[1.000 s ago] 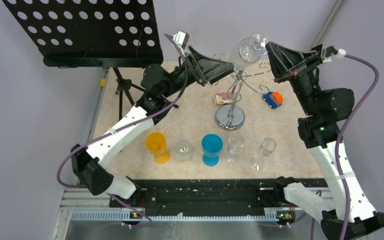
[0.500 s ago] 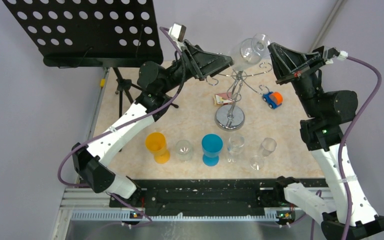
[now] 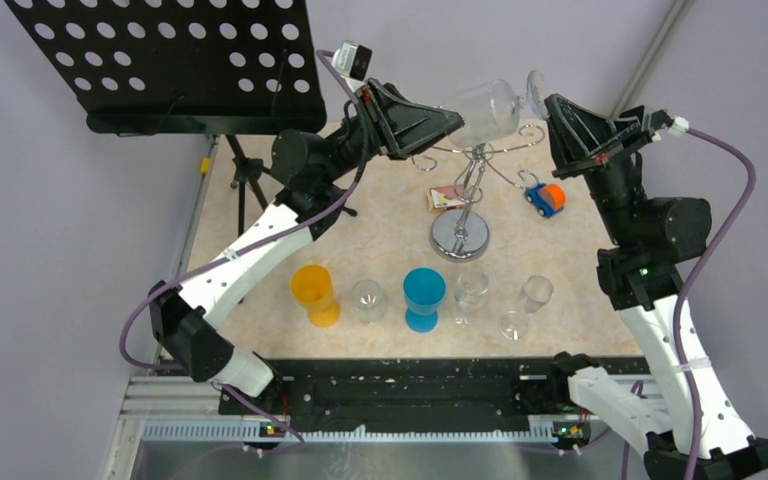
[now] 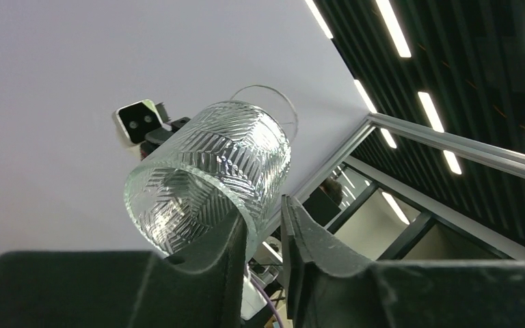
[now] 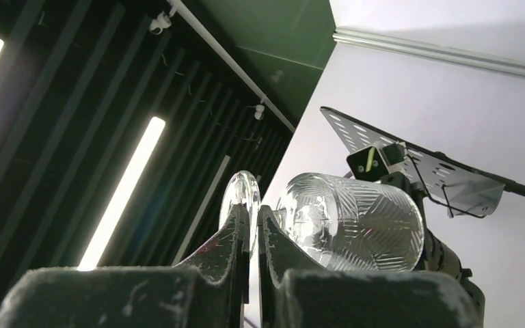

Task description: Take the wine glass off the wine glass rack

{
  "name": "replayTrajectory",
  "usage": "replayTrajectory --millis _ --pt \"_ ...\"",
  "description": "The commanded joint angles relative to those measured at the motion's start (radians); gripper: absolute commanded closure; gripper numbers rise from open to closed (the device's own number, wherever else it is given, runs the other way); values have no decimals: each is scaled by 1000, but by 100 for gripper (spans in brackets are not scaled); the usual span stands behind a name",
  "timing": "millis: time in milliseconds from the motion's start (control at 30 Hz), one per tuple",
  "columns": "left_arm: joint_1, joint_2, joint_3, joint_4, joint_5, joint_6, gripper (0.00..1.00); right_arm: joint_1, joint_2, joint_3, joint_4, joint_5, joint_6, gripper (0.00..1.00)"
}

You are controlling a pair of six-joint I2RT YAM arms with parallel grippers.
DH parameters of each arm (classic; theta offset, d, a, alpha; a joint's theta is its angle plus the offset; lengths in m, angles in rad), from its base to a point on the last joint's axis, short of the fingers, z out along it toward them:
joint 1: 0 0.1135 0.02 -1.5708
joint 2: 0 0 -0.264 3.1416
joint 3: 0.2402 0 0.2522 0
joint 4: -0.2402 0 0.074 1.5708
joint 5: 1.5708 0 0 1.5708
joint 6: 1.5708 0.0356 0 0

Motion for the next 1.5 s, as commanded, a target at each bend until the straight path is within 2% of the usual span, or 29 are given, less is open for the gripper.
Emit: replayTrajectory --millis 0,100,200,367,433,533,600,900,1167,1300,1467 --pt "-15 -18 75 147 39 -69 74 2 9 -41 47 13 49 100" --pt "-18 -17 78 144 44 -69 81 2 17 -59 67 4 68 100" --pt "-17 -25 70 136 44 -56 99 1 17 -61 64 13 65 100" --pt "-19 -53 58 59 43 24 100 1 17 -54 48 17 26 100" --pt "-17 -71 52 3 33 85 100 1 13 -50 20 27 -5 87" --pt "-16 -110 39 -89 8 181 100 1 -13 -49 -72 61 -77 56" --pt "-17 -142 38 -171 -10 260 100 1 -40 -47 -158 105 -146 44" --pt "-17 -300 0 -650 -78 611 100 1 -124 41 -561 332 -530 43" --pt "-18 -492 -33 -1247 -400 935 100 1 -163 71 -642 456 -720 46" --pt "-17 -566 -42 -1467 -633 1018 100 1 -171 77 -676 496 -783 46" --pt "-18 -617 -47 -1688 -936 1033 100 2 -168 78 -688 520 -819 46"
